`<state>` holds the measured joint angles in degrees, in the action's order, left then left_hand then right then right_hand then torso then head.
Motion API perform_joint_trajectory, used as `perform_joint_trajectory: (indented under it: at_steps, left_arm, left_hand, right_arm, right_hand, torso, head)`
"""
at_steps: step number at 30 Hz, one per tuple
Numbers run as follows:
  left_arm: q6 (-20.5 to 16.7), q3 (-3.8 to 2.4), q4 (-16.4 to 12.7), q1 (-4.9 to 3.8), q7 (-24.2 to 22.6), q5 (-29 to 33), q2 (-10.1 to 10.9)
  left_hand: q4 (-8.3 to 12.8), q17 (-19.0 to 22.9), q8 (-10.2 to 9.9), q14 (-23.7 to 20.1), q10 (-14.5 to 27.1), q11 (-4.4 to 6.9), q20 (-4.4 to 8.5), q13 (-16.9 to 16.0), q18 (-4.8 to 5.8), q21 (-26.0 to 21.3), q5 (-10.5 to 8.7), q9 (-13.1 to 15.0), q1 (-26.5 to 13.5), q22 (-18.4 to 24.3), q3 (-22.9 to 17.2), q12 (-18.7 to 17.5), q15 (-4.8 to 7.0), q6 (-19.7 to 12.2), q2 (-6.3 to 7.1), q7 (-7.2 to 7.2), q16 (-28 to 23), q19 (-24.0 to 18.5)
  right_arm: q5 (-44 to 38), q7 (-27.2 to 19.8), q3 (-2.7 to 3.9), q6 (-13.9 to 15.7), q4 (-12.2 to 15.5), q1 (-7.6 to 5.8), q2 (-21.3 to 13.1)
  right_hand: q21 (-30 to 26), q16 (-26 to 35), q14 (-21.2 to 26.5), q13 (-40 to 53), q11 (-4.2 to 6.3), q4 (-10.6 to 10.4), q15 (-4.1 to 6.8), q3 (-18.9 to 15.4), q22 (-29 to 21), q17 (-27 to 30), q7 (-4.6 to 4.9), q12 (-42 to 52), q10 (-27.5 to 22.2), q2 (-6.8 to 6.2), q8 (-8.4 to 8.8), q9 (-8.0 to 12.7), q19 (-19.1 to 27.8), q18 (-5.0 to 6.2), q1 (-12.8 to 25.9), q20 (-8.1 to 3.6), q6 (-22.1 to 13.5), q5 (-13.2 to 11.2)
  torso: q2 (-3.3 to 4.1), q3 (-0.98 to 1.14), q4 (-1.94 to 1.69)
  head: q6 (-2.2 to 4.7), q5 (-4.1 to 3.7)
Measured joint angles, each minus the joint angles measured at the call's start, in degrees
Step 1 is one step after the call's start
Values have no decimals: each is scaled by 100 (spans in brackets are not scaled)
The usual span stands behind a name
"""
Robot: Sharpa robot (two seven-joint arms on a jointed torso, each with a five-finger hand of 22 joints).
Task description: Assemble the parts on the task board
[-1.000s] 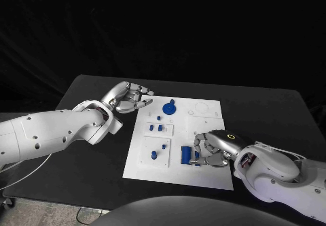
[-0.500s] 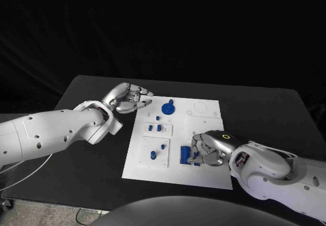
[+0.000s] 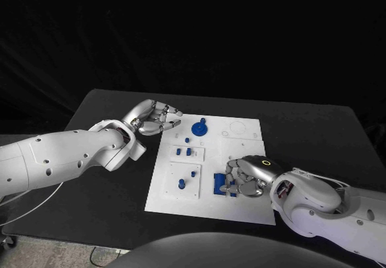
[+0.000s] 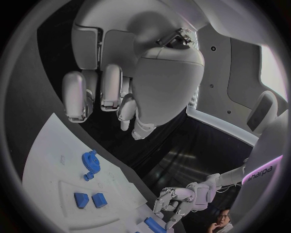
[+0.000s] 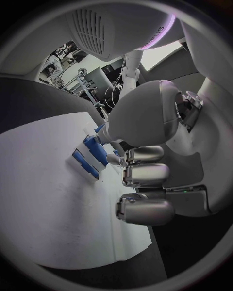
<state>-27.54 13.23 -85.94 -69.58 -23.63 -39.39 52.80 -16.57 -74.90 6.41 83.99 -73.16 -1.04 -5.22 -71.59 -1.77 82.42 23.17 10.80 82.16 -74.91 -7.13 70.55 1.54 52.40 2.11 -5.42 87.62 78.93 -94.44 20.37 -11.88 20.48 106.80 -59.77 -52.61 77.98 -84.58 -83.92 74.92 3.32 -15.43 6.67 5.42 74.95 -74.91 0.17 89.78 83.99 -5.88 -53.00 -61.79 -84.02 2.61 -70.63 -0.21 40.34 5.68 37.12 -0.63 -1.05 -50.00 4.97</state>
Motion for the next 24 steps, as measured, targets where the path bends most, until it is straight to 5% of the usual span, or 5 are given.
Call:
perform_joint_trajectory:
  at_steps: [20,24]
  left_arm:
    - [72,0,52,4,66,4,-12]
    - [77,0,54,4,76,5,-13]
  left_hand:
    - [0,0,-23,0,19,-19,-21,31,1,0,0,-1,18,1,0,-23,0,0,-17,0,-42,-20]
    - [0,0,-23,0,19,-20,0,46,0,-34,0,5,23,1,0,-53,0,0,-23,0,-42,-41]
  right_arm:
    - [4,-31,5,97,-7,5,3]
    - [11,-44,-5,142,13,16,-41]
  right_hand:
    - [0,0,0,-1,0,63,0,-65,-1,1,0,0,0,-107,53,-79,0,0,-196,1,0,-171]
    - [0,0,0,-1,0,-52,0,-127,-2,1,0,0,0,-116,73,-102,0,0,-227,1,0,-171]
  torso:
    - [-2,-1,0]
    - [-1,-1,0]
  head:
    - [0,12]
    - [0,23]
